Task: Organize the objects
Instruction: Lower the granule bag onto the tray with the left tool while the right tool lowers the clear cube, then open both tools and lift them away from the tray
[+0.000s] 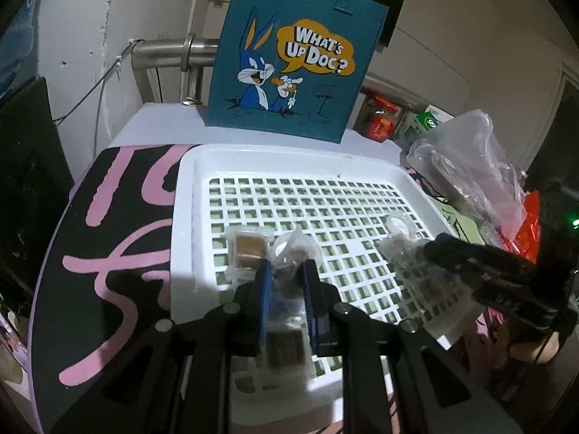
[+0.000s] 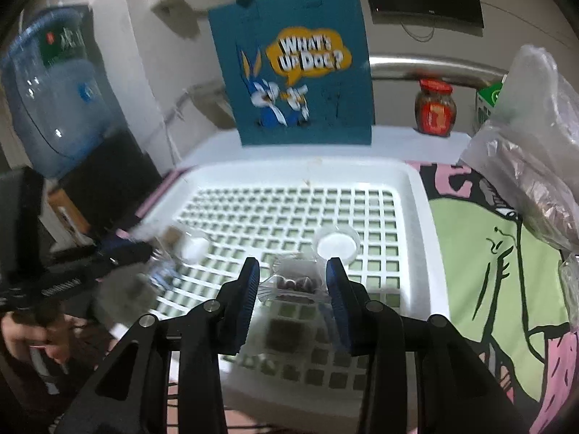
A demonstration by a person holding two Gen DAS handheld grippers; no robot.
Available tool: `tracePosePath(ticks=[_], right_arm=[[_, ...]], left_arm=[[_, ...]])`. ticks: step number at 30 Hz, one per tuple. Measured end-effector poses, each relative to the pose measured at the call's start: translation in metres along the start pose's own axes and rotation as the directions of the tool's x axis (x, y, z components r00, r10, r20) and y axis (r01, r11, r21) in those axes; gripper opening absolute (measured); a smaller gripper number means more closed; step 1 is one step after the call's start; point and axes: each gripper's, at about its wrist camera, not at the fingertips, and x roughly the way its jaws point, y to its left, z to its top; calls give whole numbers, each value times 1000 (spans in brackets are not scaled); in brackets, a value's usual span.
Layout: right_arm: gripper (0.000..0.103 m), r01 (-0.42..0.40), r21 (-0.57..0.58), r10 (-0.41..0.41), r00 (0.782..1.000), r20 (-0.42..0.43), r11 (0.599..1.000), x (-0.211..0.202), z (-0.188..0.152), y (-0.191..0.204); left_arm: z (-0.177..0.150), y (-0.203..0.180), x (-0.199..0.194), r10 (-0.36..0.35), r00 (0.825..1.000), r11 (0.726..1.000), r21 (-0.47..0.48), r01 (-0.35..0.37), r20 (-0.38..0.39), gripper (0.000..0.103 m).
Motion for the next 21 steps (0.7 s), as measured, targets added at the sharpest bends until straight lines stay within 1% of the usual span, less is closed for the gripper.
tracePosePath(ticks=[1,2,3,4,5,6,7,9,10,12,13,15,17,20,21], right_arm=[[38,5,-6,-6,1000,-5,1000,3,-2,0],[39,13,-11,-13,1000,-18,1000,7,-4,0],[41,15,-9,-16,999,-28,1000,10,-5,0],[45,13,-4,-14,999,-32,1000,11,-6,-1],[55,15,1,-15,1000,-26,1000,9,-6,-1],[64,17,6,-17,1000,-14,1000,5,-5,-1],[67,16,13,-16,1000,2,1000,-1,-3,-2],[72,4,31,-5,999,42,1000,-19,3,-3],[73,-2,39,-1,998,67,999,-30,7,-2],[81,-11,52,3,990,138,999,-61,14,-1],[83,-13,52,4,986,167,999,-72,17,-1],[92,-12,49,-1,968,249,999,-107,22,4],[97,-14,39,2,950,312,999,-136,24,10],[103,-17,20,8,928,372,1000,-165,20,19],[103,-19,16,12,923,385,1000,-171,17,22]], left_arm=[[0,-1,0,-5,1000,1000,2,5,-1,19],[1,-1,1,-8,1000,1000,3,8,-1,28],[1,0,2,-10,1000,1000,0,10,0,45],[2,1,2,-14,1000,1000,-6,14,0,52],[2,1,1,-24,1000,1000,-14,24,3,57],[3,1,-1,-37,999,999,-17,37,7,58],[4,1,-5,-44,999,999,-17,44,15,59],[9,-1,-18,-48,998,999,-15,49,51,69],[12,-2,-26,-51,996,998,-16,53,70,71],[18,-3,-47,-59,990,998,-13,61,126,74],[21,-5,-60,-51,986,999,-6,52,157,75],[24,-10,-79,-22,978,1000,8,21,208,77],[24,-15,-98,5,969,1000,26,-12,247,78],[17,-21,-118,0,959,999,49,-15,284,80],[12,-23,-124,0,958,999,52,-15,288,81]])
